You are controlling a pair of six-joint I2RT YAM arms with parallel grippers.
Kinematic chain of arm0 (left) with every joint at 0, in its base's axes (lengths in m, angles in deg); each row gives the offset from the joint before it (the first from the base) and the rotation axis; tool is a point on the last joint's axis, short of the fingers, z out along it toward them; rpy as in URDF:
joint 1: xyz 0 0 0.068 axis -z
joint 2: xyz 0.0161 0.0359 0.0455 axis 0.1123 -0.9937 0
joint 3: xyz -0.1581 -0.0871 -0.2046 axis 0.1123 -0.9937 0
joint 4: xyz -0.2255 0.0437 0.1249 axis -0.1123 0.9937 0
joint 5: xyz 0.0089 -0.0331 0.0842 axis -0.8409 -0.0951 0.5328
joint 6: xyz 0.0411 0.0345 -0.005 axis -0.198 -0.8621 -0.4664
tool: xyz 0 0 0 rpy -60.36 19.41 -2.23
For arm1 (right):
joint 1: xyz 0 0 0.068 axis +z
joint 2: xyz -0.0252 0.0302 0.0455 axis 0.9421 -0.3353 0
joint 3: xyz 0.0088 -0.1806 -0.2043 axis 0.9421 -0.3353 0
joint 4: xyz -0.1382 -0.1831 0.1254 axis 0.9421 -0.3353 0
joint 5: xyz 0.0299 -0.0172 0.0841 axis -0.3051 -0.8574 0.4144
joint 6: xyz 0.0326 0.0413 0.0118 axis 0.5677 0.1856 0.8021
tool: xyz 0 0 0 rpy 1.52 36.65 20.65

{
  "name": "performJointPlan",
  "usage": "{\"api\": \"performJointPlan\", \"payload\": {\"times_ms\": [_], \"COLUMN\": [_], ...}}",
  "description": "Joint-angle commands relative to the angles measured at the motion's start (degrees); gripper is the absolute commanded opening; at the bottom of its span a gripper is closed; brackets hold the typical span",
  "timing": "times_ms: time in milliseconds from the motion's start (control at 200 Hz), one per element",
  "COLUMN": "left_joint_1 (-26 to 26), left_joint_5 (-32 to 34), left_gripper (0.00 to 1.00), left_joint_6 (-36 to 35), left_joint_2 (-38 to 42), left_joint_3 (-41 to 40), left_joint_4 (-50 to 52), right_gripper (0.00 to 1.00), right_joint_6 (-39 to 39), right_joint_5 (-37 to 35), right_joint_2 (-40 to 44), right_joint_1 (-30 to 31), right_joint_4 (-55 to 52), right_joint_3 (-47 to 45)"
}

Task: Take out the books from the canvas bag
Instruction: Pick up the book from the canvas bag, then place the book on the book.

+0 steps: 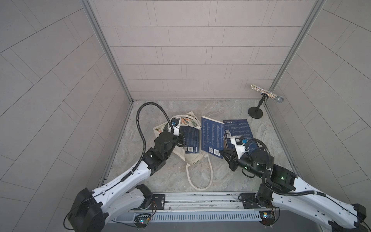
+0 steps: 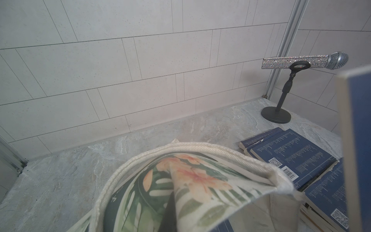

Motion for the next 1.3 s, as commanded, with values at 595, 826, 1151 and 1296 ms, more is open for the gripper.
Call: {"api": "performJointPlan", "payload": {"times_ms": [595,826,1151,1296], "left_joint_1": [0.1,0.1,0.1,0.1], "left_joint_5": [-0.2,-0.5,-0.4,-0.6], "left_gripper": [0.0,0.0,0.0,0.0], "left_joint_6": [-0.2,-0.1,-0.2,-0.2], "left_joint_2": [1.2,1.1,1.0,0.8], "left_joint_3": [2.5,2.6,2.7,2.8], "left_joint_4": [-3.6,-3.6,-3.3,-3.3], "right_gripper": [0.0,0.0,0.0,0.02], "right_joint_6": [46.3,56.9,66.8,70.6], "right_joint_5": [-41.4,-41.2,-36.5,-35.0], "right_joint_2": [20.6,22.3,16.7,16.0], "right_joint_1": [-1.1,-1.1,-1.1,-1.1], "right_joint_4": [-8.0,-3.4,-3.4,-1.9], "right_joint_3": [-18.0,-26.5,-28.8,-30.1]}}
